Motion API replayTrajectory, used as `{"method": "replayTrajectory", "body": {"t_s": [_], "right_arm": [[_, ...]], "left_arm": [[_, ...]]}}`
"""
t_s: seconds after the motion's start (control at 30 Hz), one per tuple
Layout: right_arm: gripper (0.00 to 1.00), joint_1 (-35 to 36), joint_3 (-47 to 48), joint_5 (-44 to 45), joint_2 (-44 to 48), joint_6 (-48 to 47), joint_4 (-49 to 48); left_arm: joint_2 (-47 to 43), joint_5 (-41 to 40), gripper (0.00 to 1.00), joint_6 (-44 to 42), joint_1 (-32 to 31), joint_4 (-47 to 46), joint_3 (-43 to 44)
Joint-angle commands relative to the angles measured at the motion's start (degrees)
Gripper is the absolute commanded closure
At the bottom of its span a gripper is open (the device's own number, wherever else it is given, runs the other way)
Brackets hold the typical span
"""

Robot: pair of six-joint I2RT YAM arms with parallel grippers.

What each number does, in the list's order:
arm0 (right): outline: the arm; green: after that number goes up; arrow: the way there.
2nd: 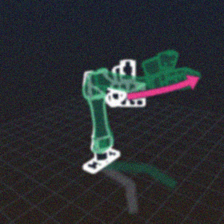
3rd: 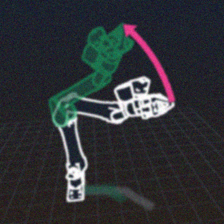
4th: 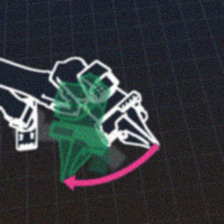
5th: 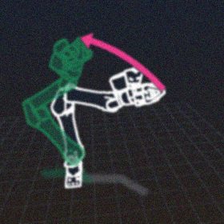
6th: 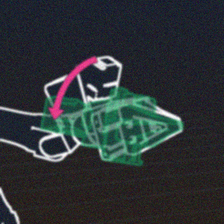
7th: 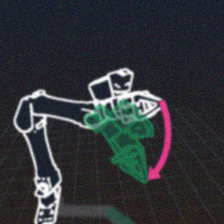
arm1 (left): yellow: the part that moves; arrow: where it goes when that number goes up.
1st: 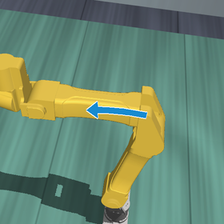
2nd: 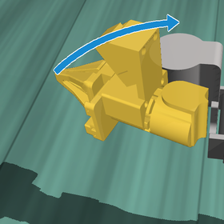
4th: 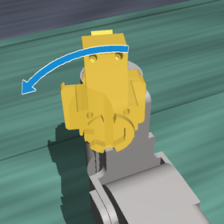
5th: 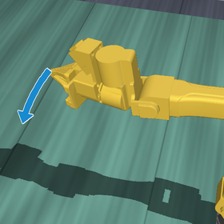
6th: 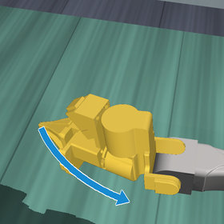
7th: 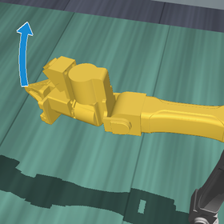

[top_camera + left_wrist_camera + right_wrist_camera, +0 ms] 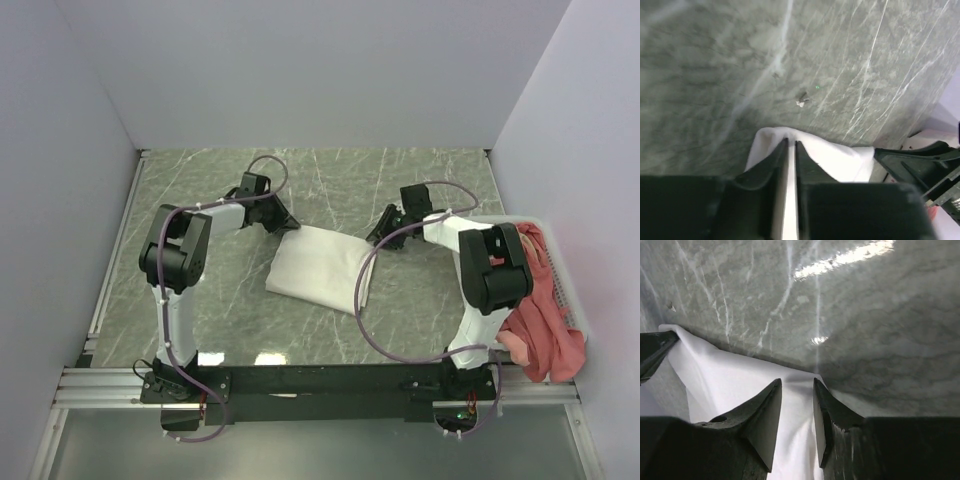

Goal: Fold and stack the t-shirts
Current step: Fold the tshirt

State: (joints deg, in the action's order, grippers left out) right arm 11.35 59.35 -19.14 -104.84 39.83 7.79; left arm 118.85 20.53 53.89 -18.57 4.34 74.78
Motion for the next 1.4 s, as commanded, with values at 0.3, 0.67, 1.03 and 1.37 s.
{"method": "replayTrajectory", "body": {"t_s": [0.3, 0.67, 1.03, 1.37], "right_arm": [[0.60, 6.39, -7.66, 7.80, 22.39, -0.29, 3.99], [0.60, 13.08, -17.94, 1.21, 20.81, 4.81, -6.38], [0.60, 5.70, -27.71, 3.14, 24.93, 1.39, -5.16], [0.60, 5.70, -22.62, 6.56, 28.02, -1.07, 1.16]], "left_arm": [[-19.77, -6.12, 0.57, -3.18, 1.52, 5.07, -6.04], [-27.35, -4.80, 0.71, -0.54, -6.04, -2.05, -28.45], [-32.89, -5.86, 0.71, 1.66, -6.04, -4.52, -36.64], [-40.09, -8.32, 0.55, -1.94, -2.54, 4.98, -29.52]]}}
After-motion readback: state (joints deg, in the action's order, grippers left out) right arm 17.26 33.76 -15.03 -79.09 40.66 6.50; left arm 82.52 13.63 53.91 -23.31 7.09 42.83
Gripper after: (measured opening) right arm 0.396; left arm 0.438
